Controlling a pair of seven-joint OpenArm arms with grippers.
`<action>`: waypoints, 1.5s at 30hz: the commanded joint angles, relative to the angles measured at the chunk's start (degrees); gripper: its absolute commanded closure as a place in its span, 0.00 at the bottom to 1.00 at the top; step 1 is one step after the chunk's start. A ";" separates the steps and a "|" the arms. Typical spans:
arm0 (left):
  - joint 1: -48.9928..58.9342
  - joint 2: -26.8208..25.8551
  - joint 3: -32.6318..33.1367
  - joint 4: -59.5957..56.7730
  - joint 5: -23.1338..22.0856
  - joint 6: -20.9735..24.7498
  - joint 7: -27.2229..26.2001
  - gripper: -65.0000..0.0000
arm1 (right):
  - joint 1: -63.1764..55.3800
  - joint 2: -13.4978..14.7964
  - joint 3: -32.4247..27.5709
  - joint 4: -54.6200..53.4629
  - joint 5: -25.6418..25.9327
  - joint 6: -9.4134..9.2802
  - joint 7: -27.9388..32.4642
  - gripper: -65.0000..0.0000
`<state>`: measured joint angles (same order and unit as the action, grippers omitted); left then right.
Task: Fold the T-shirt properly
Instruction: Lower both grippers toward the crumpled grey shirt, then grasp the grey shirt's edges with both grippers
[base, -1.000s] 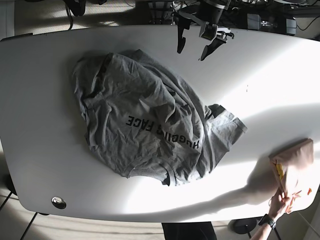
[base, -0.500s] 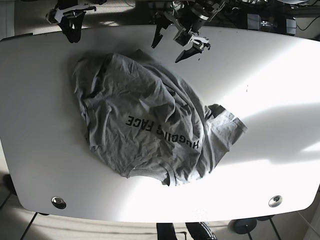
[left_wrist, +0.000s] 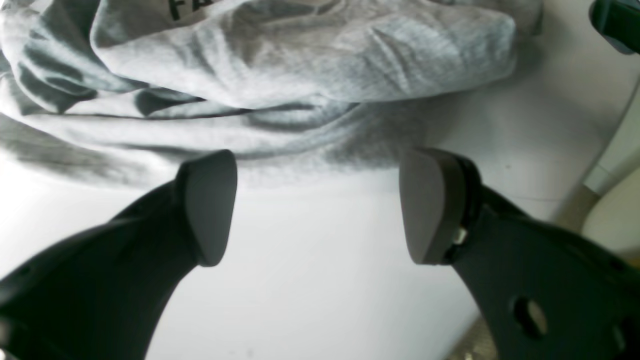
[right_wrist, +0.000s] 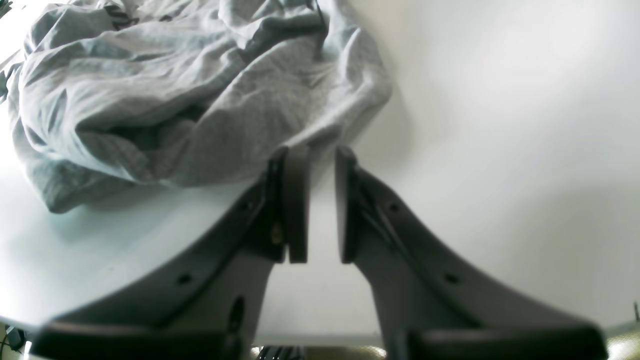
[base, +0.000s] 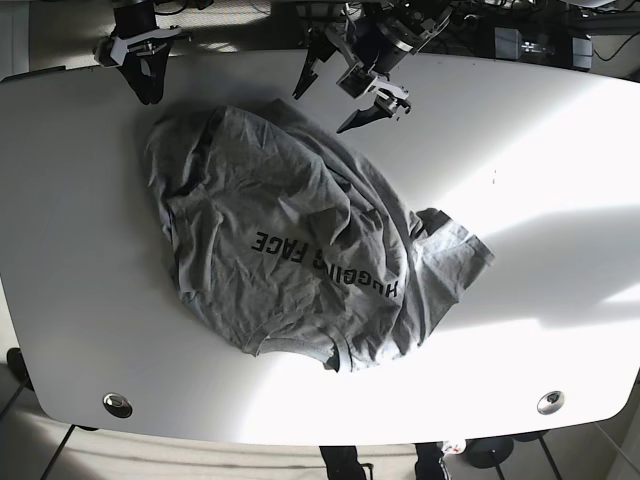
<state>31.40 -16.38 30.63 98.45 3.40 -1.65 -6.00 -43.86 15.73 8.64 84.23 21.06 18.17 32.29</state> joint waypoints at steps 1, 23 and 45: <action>0.12 -0.63 -1.58 1.81 -0.28 0.29 -1.69 0.26 | -0.58 0.58 0.37 0.83 0.44 0.33 1.51 0.87; -11.40 5.44 -8.79 -5.31 -0.19 -5.78 5.96 0.26 | 7.06 -3.11 12.06 3.73 0.52 0.60 -12.03 0.87; -3.40 7.46 -31.82 -3.11 -0.37 -24.68 16.77 1.00 | 49.53 -3.73 11.97 6.37 0.00 18.71 -70.40 0.25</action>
<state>27.79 -8.73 -2.15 94.74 2.15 -27.14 9.63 4.86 11.66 20.21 89.56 19.84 36.05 -39.22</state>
